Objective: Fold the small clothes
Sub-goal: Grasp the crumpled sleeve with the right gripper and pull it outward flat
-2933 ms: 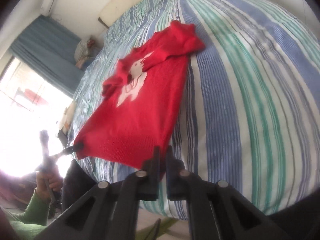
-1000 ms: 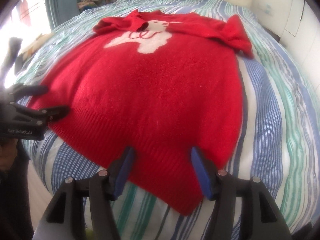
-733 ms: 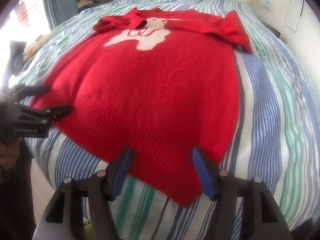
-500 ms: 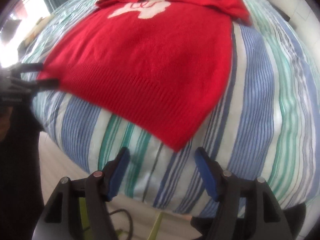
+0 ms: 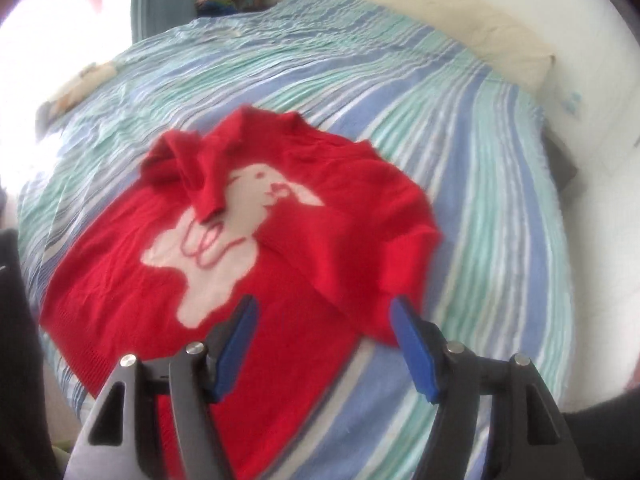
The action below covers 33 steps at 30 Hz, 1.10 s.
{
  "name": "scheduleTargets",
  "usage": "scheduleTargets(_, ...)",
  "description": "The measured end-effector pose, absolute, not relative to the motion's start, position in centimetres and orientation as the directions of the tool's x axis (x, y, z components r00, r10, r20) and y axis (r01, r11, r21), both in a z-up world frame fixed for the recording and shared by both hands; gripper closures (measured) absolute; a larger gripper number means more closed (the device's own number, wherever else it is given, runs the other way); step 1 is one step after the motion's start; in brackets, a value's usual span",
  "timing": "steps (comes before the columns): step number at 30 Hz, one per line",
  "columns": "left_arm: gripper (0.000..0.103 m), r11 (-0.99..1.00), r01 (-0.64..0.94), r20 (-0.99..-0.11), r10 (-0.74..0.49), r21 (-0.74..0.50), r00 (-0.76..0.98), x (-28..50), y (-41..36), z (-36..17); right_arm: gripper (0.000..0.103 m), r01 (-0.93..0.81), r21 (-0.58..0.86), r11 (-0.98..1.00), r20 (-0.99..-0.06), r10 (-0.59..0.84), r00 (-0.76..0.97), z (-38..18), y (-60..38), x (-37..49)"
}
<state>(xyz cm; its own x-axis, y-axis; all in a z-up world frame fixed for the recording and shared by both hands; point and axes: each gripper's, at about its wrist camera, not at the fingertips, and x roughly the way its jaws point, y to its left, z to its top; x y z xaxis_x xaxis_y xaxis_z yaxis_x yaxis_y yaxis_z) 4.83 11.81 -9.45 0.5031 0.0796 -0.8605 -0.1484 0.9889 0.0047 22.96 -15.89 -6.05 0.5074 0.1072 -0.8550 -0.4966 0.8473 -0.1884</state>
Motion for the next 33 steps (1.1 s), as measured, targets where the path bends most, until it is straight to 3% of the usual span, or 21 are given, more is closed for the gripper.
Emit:
scheduleTargets(3,0.002,0.987,-0.150,-0.866,0.118,0.050,0.485,4.1,12.0,-9.7,0.038,-0.576,-0.245,0.780,-0.884,0.065,0.463,-11.9,-11.1,25.7)
scheduleTargets(6,0.002,0.985,-0.162,-0.874,0.132,0.062,0.467,3.7,12.4,-10.0,0.045,-0.539,-0.328,0.776,-0.870,-0.026,0.492,-15.9,-8.6,28.5)
scheduleTargets(7,0.002,0.984,-0.168,-0.876,0.138,0.066,0.462,3.5,12.5,-10.0,0.059,-0.510,-0.330,0.794,-0.868,-0.042,0.495,-16.5,-8.8,29.3)
scheduleTargets(8,0.002,0.983,-0.172,-0.877,0.140,0.067,0.460,3.4,12.6,-10.1,0.091,-0.478,-0.298,0.826,-0.876,-0.038,0.481,-16.9,-9.5,30.1)
scheduleTargets(9,0.002,0.982,-0.174,-0.876,0.141,0.066,0.462,3.3,12.6,-10.0,0.096,-0.433,-0.263,0.862,-0.879,-0.030,0.475,-16.6,-10.6,30.5)
scheduleTargets(14,0.002,0.986,-0.152,-0.876,0.127,0.062,0.465,3.7,11.9,-10.3,0.096,-0.230,-0.037,0.972,-0.804,0.108,0.584,-9.6,-20.4,28.9)
scheduleTargets(19,0.002,0.995,-0.081,-0.876,0.093,0.062,0.473,5.1,9.3,-10.2,0.096,0.081,0.143,0.986,-0.751,0.055,0.658,-5.0,-37.4,23.6)
scheduleTargets(23,0.002,0.999,-0.030,-0.871,0.054,0.045,0.488,6.1,6.8,-9.6,0.096,0.289,0.200,0.936,-0.778,-0.027,0.627,-7.0,-47.9,20.2)
scheduleTargets(28,0.002,0.998,0.006,-0.864,0.045,0.055,0.502,6.6,4.9,-8.7,0.095,0.415,0.358,0.837,-0.806,0.052,0.590,-13.4,-53.3,16.8)
scheduleTargets(30,0.002,0.998,0.008,-0.863,0.045,0.057,0.503,6.4,4.8,-8.5,0.091,0.422,0.451,0.786,-0.771,0.105,0.628,-14.8,-54.5,15.9)
scheduleTargets(31,0.002,0.998,0.008,-0.863,0.048,0.060,0.503,6.3,4.8,-8.5,0.082,0.420,0.503,0.756,-0.744,0.130,0.656,-15.2,-54.9,15.4)
scheduleTargets(32,0.002,0.998,0.006,-0.864,0.053,0.064,0.501,6.2,4.9,-8.6,0.060,0.409,0.555,0.725,-0.711,0.158,0.685,-15.5,-55.2,15.0)
scheduleTargets(33,0.002,0.998,0.004,-0.867,0.057,0.068,0.495,6.2,4.9,-8.8,0.050,0.390,0.601,0.698,-0.675,0.181,0.716,-15.5,-55.5,14.6)
